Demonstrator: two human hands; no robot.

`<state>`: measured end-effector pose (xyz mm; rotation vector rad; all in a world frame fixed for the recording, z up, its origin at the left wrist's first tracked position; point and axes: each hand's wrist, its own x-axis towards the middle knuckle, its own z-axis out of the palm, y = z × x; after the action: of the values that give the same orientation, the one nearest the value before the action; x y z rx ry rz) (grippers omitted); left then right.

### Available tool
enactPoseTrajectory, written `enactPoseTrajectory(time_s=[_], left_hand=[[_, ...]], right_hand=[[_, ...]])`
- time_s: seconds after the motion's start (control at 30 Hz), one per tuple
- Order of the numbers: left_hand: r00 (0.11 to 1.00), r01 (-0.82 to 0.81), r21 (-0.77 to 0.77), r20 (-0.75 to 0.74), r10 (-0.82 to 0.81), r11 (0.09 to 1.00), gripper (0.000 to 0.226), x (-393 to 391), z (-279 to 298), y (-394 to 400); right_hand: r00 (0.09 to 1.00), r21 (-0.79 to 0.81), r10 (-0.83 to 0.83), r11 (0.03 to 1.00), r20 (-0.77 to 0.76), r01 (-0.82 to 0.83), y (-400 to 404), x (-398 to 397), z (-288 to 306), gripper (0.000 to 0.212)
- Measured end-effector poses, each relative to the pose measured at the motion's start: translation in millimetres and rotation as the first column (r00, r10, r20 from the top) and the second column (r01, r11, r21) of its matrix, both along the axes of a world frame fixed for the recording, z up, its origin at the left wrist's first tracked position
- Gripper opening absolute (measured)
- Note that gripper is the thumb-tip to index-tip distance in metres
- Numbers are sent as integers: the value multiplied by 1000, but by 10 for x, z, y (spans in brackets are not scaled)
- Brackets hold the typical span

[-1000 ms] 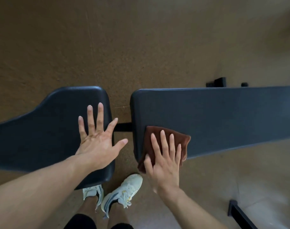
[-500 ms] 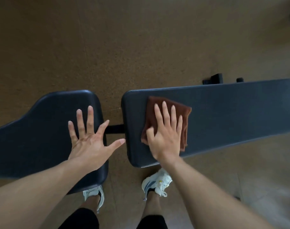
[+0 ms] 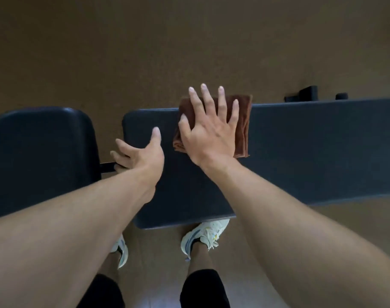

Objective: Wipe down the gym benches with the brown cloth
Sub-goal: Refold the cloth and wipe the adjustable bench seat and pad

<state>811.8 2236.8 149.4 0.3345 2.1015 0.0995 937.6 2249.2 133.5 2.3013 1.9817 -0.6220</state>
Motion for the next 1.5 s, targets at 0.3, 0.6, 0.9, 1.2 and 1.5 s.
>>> enactPoseTrajectory(time_s=[0.3, 0.6, 0.9, 1.2, 1.5], left_hand=[[983, 119, -4, -140, -118, 993, 134, 67, 46, -106], [965, 154, 10, -218, -148, 988, 134, 125, -17, -81], [968, 161, -13, -192, -160, 987, 134, 156, 26, -76], [978, 163, 15, -136, -160, 986, 132, 126, -23, -48], [909, -224, 176, 392, 140, 959, 92, -620, 65, -1158]], right_hand=[[981, 33, 192, 981, 9, -192, -2067, 732, 106, 83], [984, 43, 168, 985, -52, -166, -173, 564, -1, 71], [872, -4, 489, 872, 29, -489, -1791, 1248, 128, 84], [992, 4, 119, 993, 28, -119, -190, 688, 38, 70], [918, 29, 382, 924, -109, -381, 160, -916, 79, 61]])
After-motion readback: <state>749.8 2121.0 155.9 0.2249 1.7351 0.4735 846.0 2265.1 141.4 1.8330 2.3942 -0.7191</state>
